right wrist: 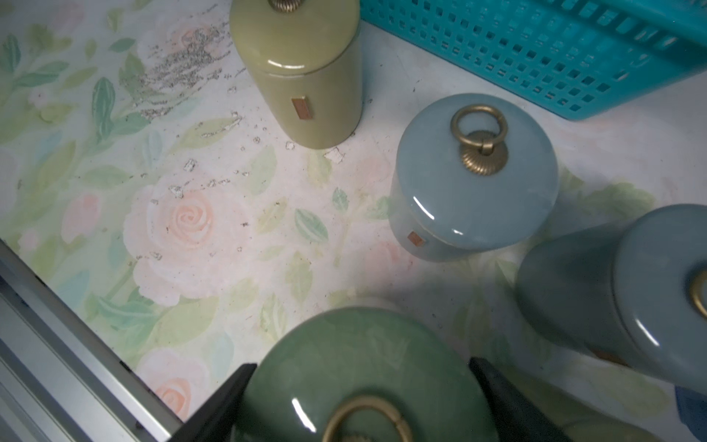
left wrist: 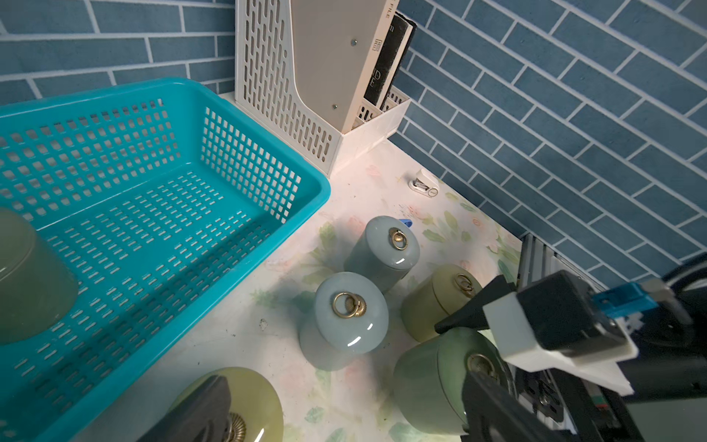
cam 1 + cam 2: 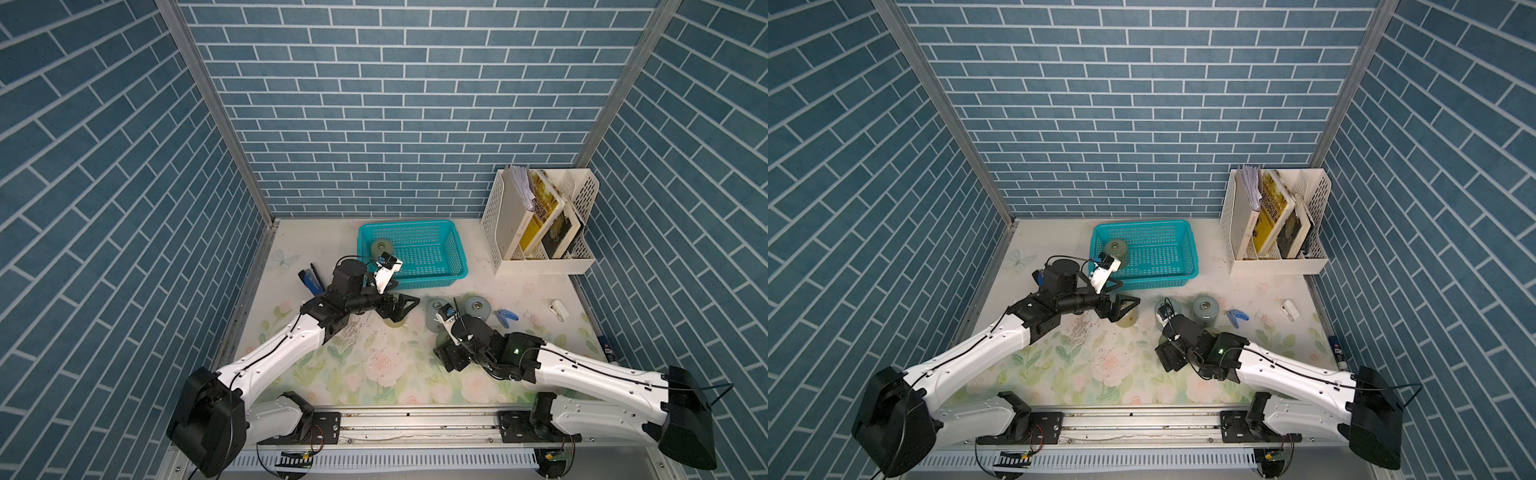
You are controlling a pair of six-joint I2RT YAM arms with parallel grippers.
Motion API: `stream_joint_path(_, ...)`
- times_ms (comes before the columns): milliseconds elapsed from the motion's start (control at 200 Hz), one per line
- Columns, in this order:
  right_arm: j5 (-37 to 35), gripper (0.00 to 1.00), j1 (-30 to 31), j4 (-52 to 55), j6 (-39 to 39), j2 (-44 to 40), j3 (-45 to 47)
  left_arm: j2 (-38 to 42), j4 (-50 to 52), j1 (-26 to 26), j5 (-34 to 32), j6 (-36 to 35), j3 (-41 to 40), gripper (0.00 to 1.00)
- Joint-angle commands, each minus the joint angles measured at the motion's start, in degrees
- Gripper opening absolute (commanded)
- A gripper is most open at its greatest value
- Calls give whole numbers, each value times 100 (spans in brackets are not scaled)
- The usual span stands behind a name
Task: Take the tea canister out of the basket
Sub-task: Place the tea canister at the center of the board.
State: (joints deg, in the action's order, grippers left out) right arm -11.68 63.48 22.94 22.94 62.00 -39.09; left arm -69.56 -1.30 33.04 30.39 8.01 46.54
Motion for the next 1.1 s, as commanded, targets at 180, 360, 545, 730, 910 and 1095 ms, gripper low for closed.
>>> stream_joint_path(180,-260,0,14,-937,355,219,228,-7,-283,31,-476,118,-180,100)
stream_joint_path(360,-339,0,10,-1030,387,371,296,-7,-242,29,-678,95,-206,100)
stream_joint_path(545,-355,17,6,-1096,443,545,380,6,-191,27,-981,104,-227,100)
stream_joint_path(730,-379,54,-7,-1138,492,551,433,-99,-93,10,-1237,148,-142,100)
stream_joint_path(910,-453,100,-10,-1019,510,533,356,-219,53,-46,-1452,225,59,100)
stream_joint_path(1095,-636,100,-10,-567,270,398,-318,-369,248,-221,-1675,306,527,100)
